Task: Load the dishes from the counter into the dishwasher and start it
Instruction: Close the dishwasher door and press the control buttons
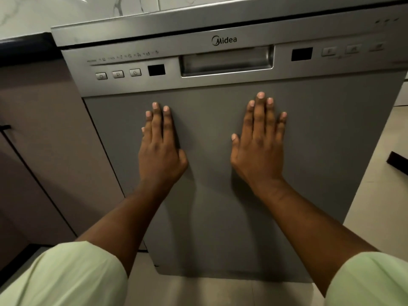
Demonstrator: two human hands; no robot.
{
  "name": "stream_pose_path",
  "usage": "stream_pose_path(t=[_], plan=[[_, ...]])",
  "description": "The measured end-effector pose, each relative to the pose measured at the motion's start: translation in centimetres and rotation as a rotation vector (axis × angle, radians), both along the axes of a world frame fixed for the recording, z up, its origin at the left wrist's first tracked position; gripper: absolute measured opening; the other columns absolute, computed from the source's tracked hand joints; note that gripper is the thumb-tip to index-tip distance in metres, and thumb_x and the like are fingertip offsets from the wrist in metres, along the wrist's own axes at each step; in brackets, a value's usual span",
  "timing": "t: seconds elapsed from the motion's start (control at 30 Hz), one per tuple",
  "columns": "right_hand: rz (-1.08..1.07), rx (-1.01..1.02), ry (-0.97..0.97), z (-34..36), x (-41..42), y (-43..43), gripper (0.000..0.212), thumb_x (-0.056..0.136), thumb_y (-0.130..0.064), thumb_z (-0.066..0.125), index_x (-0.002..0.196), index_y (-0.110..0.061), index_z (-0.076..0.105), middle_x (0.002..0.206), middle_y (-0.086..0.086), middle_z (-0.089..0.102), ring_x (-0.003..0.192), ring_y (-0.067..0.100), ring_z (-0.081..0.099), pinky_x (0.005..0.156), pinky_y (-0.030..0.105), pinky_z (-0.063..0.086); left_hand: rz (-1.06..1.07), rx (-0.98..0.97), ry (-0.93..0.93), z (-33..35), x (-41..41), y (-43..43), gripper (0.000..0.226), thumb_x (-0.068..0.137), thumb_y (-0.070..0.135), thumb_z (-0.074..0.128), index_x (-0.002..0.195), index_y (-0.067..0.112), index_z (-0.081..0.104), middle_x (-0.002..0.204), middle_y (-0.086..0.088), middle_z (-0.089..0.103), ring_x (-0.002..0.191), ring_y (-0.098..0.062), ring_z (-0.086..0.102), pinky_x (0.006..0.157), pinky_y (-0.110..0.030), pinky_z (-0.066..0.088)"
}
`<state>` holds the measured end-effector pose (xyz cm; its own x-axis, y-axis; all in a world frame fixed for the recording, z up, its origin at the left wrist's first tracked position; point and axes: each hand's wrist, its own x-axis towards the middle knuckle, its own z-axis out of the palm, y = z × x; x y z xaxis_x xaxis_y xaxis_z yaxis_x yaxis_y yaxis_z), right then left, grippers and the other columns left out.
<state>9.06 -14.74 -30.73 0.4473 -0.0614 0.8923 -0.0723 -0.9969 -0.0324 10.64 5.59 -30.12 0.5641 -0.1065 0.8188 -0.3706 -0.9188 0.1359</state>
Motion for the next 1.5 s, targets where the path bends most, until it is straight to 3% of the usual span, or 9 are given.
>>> stream_pose_path(t=[0.43,0.57,0.7,0.8,0.9,1.1,1.2,1.33,1.5], plan=[[0.057,0.052,0.037,0.5,-0.9,1.2,0.076,0.089,-0.024,0.055,0.150,0.008,0.022,0.158,0.027,0.015,0.148,0.040,0.014,0.120,0.053,0.011,0.039,0.069,0.099,1.0,-1.4,0.4,0.085,0.091,0.025,0.063,0.158,0.012,0.014,0.164,-0.015,0.011,0.148,-0.035,0.014,0.105,-0.047,0.043],[0.254,-0.186,0.105,0.9,-0.7,4.1,0.076,0.076,-0.013,0.061,0.145,0.007,0.036,0.156,0.024,0.027,0.145,0.039,0.025,0.119,0.049,0.015,0.005,0.037,0.087,1.9,-1.7,0.8,0.085,0.084,0.022,0.074,0.155,0.019,0.028,0.152,-0.016,0.026,0.134,-0.035,0.031,0.089,-0.046,0.053],[0.357,-0.307,0.183,2.3,-0.7,8.3,0.063,0.084,-0.018,0.046,0.143,0.003,0.042,0.157,0.019,0.029,0.145,0.035,0.028,0.118,0.045,0.018,0.052,-0.523,0.243,2.6,-0.7,1.5,0.113,0.064,0.025,0.092,0.153,0.029,0.023,0.153,-0.014,0.014,0.138,-0.038,0.023,0.110,-0.048,0.036],[0.342,-0.393,0.224,4.0,0.1,10.7,0.070,0.088,-0.020,0.062,0.148,0.002,0.033,0.160,0.017,0.020,0.148,0.034,0.019,0.119,0.044,0.010,0.074,-0.773,0.416,3.4,-0.4,3.4,0.137,0.058,0.022,0.095,0.155,0.039,0.000,0.159,-0.014,-0.001,0.145,-0.039,0.020,0.115,-0.050,0.033],[0.406,-0.496,0.275,5.9,0.9,12.6,0.075,0.097,-0.026,0.053,0.153,0.001,0.012,0.163,0.015,-0.002,0.151,0.033,-0.001,0.118,0.042,-0.007,0.140,-0.686,0.428,3.8,-0.7,4.3,0.133,0.064,0.015,0.091,0.156,0.037,-0.002,0.157,-0.016,0.010,0.135,-0.038,0.038,0.105,-0.043,0.042],[0.439,-0.493,0.295,6.5,1.6,14.1,0.084,0.095,-0.026,0.057,0.154,-0.001,0.003,0.163,0.013,-0.011,0.150,0.031,-0.010,0.115,0.041,-0.014,0.222,-0.559,0.460,4.5,-1.1,4.8,0.125,0.072,0.026,0.088,0.156,0.033,-0.005,0.148,-0.018,0.025,0.122,-0.040,0.050,0.092,-0.043,0.046],[0.448,-0.494,0.257,6.4,2.0,14.1,0.069,0.097,-0.024,0.054,0.152,0.000,0.019,0.163,0.014,0.007,0.150,0.032,0.006,0.115,0.041,-0.007,0.235,-0.533,0.378,5.8,-1.7,5.9,0.119,0.075,0.028,0.086,0.156,0.033,-0.001,0.142,-0.015,0.035,0.122,-0.039,0.050,0.093,-0.045,0.042],[0.460,-0.413,0.205,6.1,2.2,14.6,0.058,0.078,-0.019,0.078,0.129,0.001,0.059,0.146,0.015,0.048,0.136,0.034,0.044,0.113,0.045,0.030,0.267,-0.422,0.343,7.8,-2.1,5.9,0.122,0.081,0.032,0.081,0.154,0.040,-0.017,0.134,-0.018,0.042,0.115,-0.041,0.054,0.084,-0.042,0.040],[0.482,-0.433,0.136,6.0,2.1,14.7,0.051,0.084,-0.017,0.064,0.131,0.001,0.057,0.147,0.016,0.046,0.137,0.035,0.042,0.114,0.045,0.026,0.348,-0.301,0.362,8.5,-2.1,6.1,0.123,0.082,0.034,0.080,0.152,0.042,-0.022,0.126,-0.019,0.046,0.105,-0.039,0.060,0.073,-0.039,0.039]])
